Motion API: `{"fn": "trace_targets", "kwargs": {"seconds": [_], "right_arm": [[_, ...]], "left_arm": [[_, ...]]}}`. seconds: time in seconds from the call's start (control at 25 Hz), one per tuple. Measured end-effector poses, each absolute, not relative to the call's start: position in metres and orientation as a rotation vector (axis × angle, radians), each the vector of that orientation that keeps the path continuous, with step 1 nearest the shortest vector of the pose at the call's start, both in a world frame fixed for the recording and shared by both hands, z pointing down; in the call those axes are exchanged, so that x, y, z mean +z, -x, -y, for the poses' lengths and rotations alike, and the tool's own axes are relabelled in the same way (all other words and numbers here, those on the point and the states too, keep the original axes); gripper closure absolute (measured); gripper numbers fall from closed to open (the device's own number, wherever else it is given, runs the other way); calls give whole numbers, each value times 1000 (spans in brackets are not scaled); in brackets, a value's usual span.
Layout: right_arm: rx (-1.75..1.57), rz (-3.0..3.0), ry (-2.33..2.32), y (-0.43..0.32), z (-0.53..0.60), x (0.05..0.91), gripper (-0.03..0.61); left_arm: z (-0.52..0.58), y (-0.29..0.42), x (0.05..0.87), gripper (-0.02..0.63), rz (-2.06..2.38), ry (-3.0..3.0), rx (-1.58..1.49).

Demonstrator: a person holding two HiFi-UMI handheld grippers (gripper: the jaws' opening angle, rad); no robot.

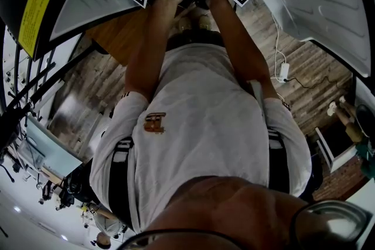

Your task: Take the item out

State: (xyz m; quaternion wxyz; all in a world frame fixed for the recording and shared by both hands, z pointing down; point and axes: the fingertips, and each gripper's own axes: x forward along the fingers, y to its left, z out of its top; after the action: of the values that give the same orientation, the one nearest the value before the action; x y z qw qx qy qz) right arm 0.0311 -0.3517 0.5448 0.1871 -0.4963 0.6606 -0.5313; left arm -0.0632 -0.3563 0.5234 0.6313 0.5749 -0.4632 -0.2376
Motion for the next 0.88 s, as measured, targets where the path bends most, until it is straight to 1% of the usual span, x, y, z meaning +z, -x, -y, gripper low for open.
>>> {"fn": "trace_targets", "kwargs": {"seconds": [0.52, 0.8, 0.88], "right_arm": [[-1549, -1784, 1311, -29, 365, 545, 442], [-1549, -1785, 1296, -31, 365, 537, 512], [-1551, -1788, 1274, -29, 364, 536, 518]], "left_arm": [[361, 56, 524, 448, 1039, -1310, -546], [359, 52, 521, 448, 1020, -1313, -541], [359, 51, 521, 448, 1018, -1315, -536]]}}
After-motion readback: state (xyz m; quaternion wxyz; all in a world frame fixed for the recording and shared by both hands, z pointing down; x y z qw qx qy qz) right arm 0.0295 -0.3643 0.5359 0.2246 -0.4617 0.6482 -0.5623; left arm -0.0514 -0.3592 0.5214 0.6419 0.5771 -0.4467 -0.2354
